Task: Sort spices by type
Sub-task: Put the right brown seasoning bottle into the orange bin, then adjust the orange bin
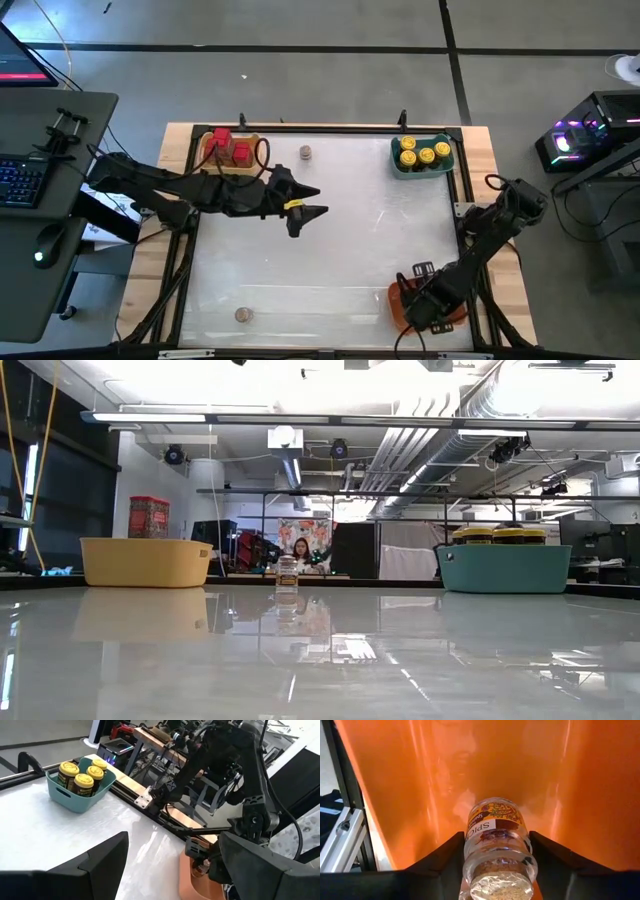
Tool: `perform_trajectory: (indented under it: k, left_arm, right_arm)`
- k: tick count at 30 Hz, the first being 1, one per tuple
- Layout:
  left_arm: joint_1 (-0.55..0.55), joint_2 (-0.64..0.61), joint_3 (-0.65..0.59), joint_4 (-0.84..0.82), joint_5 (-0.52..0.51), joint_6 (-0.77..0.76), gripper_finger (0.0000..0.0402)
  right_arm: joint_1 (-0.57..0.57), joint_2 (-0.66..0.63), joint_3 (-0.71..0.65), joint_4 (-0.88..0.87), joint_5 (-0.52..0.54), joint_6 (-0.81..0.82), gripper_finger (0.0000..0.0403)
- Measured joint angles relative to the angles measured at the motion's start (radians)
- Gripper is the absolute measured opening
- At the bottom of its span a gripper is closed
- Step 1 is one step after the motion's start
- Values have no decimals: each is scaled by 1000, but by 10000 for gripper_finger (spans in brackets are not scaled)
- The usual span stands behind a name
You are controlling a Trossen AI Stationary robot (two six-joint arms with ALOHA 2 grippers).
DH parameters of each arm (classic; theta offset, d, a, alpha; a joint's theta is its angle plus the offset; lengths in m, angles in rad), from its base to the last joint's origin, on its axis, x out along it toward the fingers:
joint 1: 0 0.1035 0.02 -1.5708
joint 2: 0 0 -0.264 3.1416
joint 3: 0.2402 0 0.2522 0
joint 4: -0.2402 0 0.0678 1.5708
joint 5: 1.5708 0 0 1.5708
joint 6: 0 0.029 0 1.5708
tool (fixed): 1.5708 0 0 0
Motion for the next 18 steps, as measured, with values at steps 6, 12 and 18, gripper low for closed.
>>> perform_trajectory:
  k: [6, 12, 18]
  left_arm:
    - [0, 0, 0, -2, 0, 16, 301]
    - [0, 0, 0, -3, 0, 33, 301]
    - [0, 0, 0, -3, 0, 49, 301]
  right_arm:
    - [1, 0, 0, 7, -49, -41, 249]
    - [1, 0, 0, 5, -59, -64, 262]
    - [-19, -16, 0, -41, -61, -63, 264]
